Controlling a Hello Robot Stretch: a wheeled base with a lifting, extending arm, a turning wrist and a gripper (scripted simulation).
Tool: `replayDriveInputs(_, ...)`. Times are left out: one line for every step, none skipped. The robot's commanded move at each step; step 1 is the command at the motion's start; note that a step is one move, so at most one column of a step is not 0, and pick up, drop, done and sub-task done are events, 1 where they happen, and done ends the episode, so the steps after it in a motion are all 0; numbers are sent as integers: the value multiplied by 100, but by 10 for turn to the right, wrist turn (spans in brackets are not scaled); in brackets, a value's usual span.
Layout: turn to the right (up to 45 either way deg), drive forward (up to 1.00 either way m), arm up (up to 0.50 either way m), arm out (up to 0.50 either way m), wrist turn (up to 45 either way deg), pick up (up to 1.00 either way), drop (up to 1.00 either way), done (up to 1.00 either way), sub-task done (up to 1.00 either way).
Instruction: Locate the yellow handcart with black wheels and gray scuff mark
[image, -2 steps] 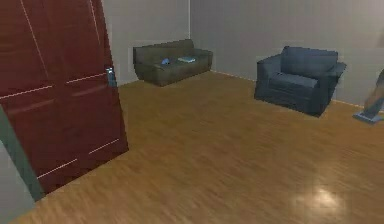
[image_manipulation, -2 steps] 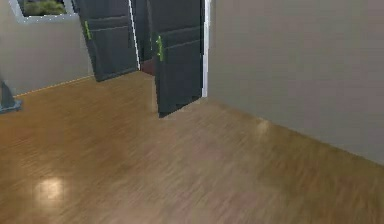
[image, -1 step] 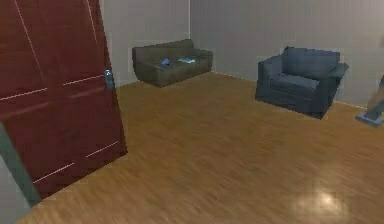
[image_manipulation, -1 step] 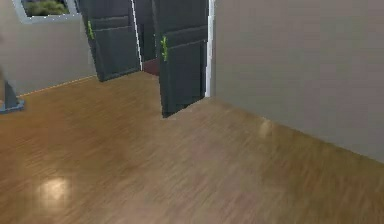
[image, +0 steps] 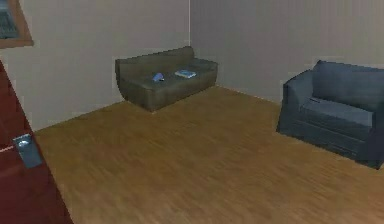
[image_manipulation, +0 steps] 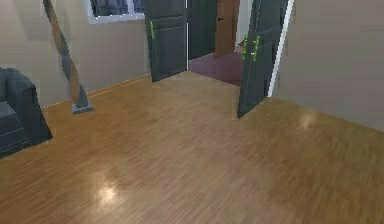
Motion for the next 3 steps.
replayDriveInputs(-30, 0, 0, 0, 0, 0, 0, 0, 0)
replayDriveInputs(0, 100, 0, 0, 0, 0, 0, 0, 0)
replayDriveInputs(-90, 0, 0, 0, 0, 0, 0, 0, 0)
